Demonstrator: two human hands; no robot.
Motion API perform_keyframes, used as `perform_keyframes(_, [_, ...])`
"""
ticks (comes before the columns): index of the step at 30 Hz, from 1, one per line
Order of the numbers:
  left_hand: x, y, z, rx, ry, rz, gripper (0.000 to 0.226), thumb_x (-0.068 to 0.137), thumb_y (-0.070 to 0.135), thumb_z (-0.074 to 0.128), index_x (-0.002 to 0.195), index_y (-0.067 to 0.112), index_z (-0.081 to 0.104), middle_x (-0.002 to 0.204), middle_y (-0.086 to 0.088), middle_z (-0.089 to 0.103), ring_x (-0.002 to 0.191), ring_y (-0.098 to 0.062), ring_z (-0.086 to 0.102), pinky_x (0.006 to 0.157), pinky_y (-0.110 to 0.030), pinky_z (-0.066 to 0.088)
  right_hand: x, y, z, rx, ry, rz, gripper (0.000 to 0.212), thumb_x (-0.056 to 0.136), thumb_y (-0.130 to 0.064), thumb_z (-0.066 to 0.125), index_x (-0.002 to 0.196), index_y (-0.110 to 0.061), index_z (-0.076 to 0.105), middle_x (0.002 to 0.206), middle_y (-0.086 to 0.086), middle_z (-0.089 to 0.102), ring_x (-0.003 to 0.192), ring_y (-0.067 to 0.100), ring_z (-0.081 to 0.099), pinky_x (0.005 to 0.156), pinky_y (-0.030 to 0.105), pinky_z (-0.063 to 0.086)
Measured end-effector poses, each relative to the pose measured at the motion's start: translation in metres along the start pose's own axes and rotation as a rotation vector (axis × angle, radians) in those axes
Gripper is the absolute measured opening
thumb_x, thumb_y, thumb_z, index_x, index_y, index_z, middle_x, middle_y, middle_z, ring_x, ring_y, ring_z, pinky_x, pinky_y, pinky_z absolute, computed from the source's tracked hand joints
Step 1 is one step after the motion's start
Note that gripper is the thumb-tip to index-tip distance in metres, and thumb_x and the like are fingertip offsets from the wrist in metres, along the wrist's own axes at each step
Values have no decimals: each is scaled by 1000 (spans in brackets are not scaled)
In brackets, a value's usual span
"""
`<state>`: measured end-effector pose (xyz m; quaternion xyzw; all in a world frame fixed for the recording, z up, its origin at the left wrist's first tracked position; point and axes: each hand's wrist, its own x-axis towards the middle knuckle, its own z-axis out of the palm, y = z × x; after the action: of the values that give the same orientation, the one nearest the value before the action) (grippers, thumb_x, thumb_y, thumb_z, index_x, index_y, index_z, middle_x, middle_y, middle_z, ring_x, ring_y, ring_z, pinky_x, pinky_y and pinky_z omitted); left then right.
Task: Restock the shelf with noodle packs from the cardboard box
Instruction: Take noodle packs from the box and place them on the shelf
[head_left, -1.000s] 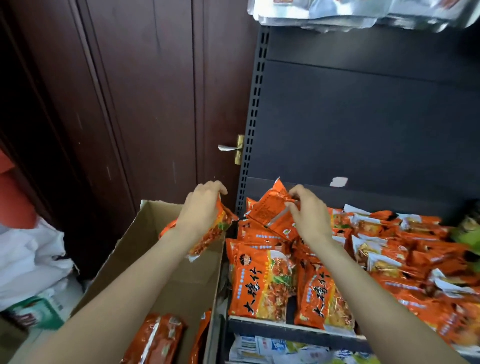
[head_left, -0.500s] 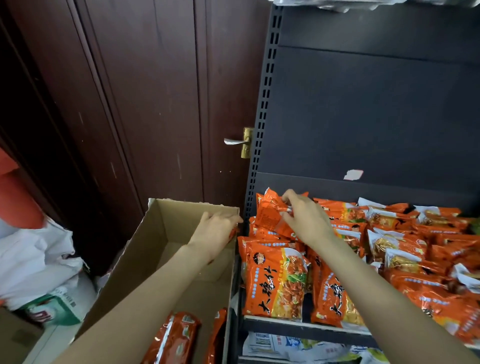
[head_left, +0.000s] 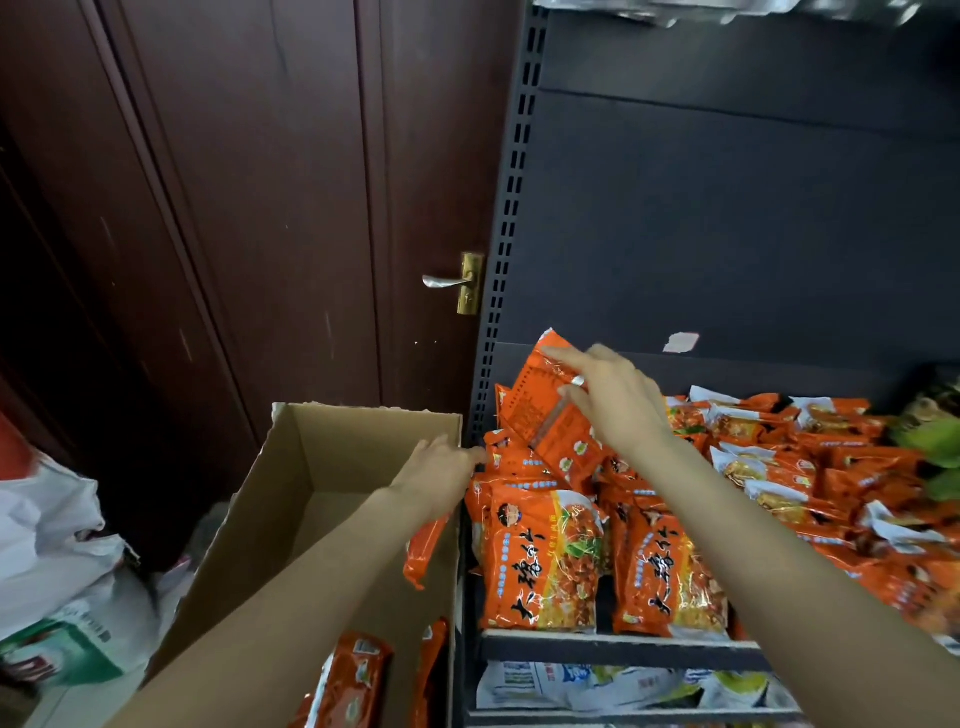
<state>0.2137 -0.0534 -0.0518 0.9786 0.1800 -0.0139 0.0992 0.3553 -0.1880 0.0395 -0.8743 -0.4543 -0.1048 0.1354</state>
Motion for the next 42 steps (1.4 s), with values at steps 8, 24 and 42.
perform_keyframes(8, [-3, 5, -4, -99, -134, -68, 36, 98, 28, 42, 134, 33, 44, 121, -12, 46, 116, -32, 44, 102, -41, 35, -6, 9, 11, 206, -218, 8, 50, 92, -32, 56, 138, -39, 40, 129, 8, 57, 96, 21, 63, 83, 39, 50])
perform_keyframes(24, [-4, 2, -2, -173, -153, -84, 32, 100, 27, 40, 131, 30, 46, 122, -10, 42, 116, -29, 46, 104, -39, 37, -25, 16, 12, 434, -405, 149, 76, 83, -33, 68, 146, -21, 27, 150, 5, 33, 126, 25, 49, 107, 34, 36])
perform_keyframes(42, [0, -11, 10, -426, -122, -78, 28, 101, 22, 38, 122, 29, 54, 123, -6, 47, 116, -20, 50, 102, -34, 41, -29, 24, 29, 4, 198, -165, 36, 67, 1, 78, 95, -21, 75, 94, -1, 68, 91, 24, 61, 87, 40, 44])
